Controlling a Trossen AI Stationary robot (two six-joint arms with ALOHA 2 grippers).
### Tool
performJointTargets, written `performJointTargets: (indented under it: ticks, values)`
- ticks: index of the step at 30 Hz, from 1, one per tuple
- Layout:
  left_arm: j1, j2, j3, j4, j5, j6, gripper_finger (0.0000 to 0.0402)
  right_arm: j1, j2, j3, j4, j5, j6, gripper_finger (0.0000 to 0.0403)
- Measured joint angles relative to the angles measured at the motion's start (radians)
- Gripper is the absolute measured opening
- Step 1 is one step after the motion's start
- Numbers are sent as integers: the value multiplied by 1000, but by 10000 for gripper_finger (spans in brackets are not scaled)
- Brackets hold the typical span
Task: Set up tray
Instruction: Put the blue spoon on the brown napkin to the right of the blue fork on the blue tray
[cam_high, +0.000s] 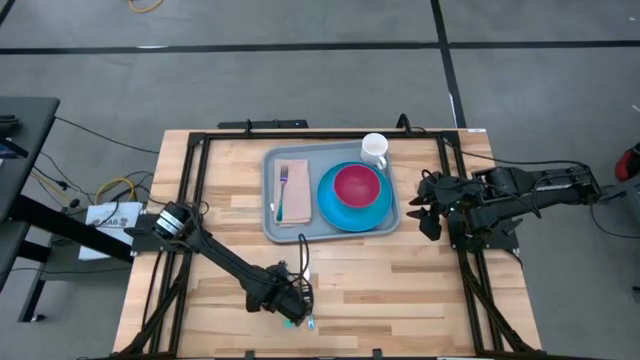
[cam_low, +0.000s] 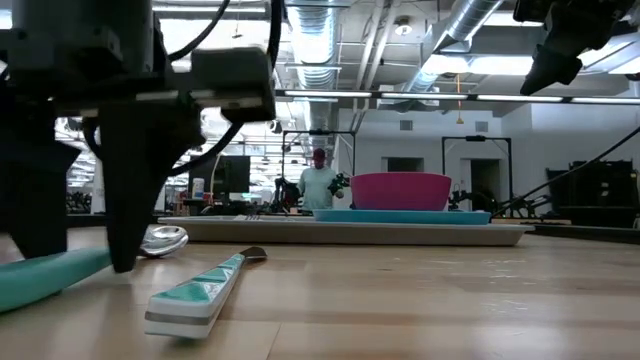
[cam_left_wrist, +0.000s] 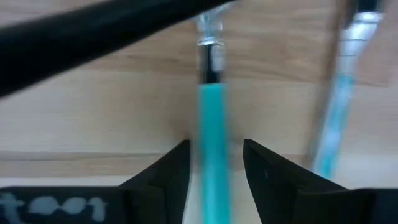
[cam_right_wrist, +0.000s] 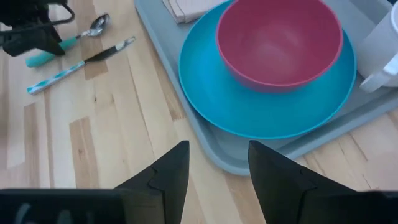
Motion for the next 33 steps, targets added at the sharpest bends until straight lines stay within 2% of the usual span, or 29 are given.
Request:
performJointTargets:
  ticks: [8, 11, 16, 21, 27, 33]
  values:
    - [1, 31, 5, 15, 24, 3, 132, 0, -14, 0, 4, -2, 0, 155]
    - [2, 32, 4, 12, 27, 3, 104, 0, -14, 0, 4, -2, 0, 155]
    - [14, 33, 3, 9, 22, 14, 35, 0, -14, 0, 4, -2, 0, 155]
    - [42, 23, 18, 2, 29, 68, 36, 0, -14, 0, -15, -2, 0, 155]
    - [114, -42, 132, -150, -180, 156, 36, 0, -14, 0, -51, -1, 0, 155]
    - [244, -87, 243, -360, -235, 309, 36, 0, -14, 0, -55, -1, -8, 155]
